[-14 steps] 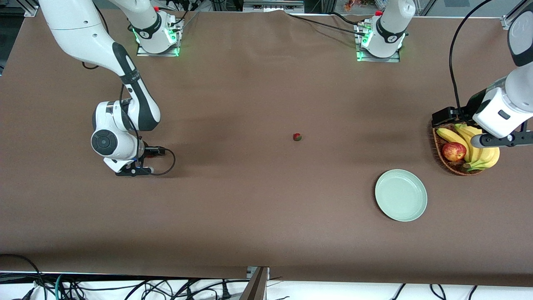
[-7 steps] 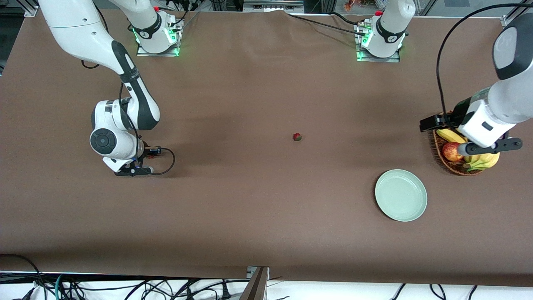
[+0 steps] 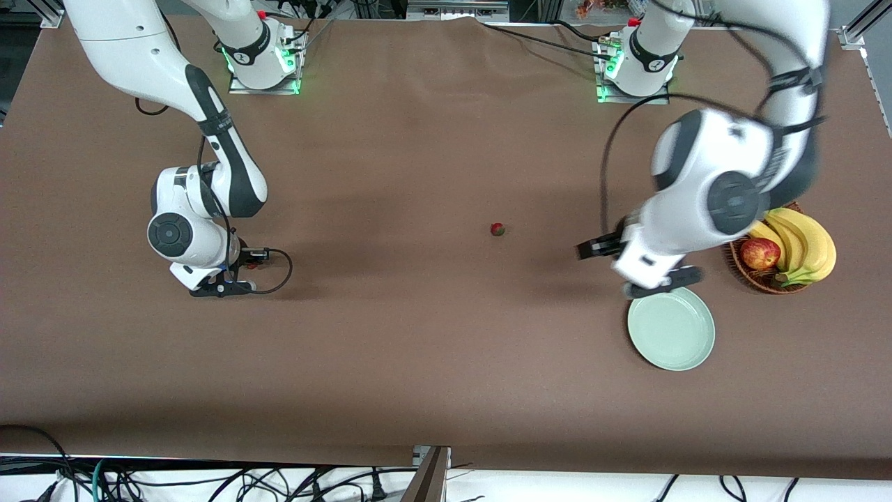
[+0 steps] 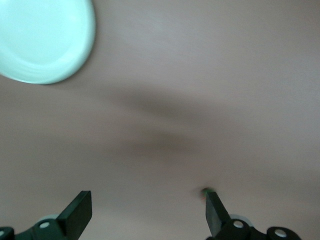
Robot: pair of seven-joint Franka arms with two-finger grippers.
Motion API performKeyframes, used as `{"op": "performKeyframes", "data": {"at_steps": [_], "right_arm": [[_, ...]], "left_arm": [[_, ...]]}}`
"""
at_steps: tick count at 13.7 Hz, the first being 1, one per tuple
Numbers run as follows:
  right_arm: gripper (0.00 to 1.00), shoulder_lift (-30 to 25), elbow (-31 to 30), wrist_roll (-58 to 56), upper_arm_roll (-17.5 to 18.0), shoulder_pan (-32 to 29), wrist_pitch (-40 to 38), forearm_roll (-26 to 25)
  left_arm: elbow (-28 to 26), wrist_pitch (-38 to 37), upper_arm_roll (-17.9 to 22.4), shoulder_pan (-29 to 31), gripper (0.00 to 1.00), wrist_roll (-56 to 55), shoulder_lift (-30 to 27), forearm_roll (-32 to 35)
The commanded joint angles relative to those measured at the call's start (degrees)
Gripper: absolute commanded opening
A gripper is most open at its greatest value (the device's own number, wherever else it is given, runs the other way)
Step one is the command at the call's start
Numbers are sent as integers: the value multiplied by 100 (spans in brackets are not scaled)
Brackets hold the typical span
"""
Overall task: Collect all strawberries into plate
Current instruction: 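Grasp the middle strawberry with the left gripper while the right gripper grasps another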
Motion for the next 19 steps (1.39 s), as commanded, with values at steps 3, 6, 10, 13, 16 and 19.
{"op": "performKeyframes", "data": {"at_steps": [3, 6, 10, 13, 16, 19], "right_arm": [[34, -142, 183, 1434, 783, 78, 4, 44], [34, -72, 482, 2586, 1233, 279, 31, 44], [34, 7, 597, 3047, 1243, 641, 154, 52], [34, 51, 588, 3055, 1251, 693, 294, 61], [34, 112, 588, 3073, 1251, 860, 522, 298], [34, 139, 597, 3178, 1251, 878, 611, 307]], "left_arm": [[95, 1603, 105, -999, 100, -1131, 1145, -159], [-62, 1913, 113, -1404, 100, -1503, 1402, -203], [-1316, 2184, -247, -1264, 100, -1293, 735, -212], [-2101, 2852, -484, -1273, 100, -1283, 497, -229], [-2146, 2994, -581, -1343, 100, -1371, 540, -238], [-2146, 2977, -581, -1291, 63, -1275, 549, -229]]}}
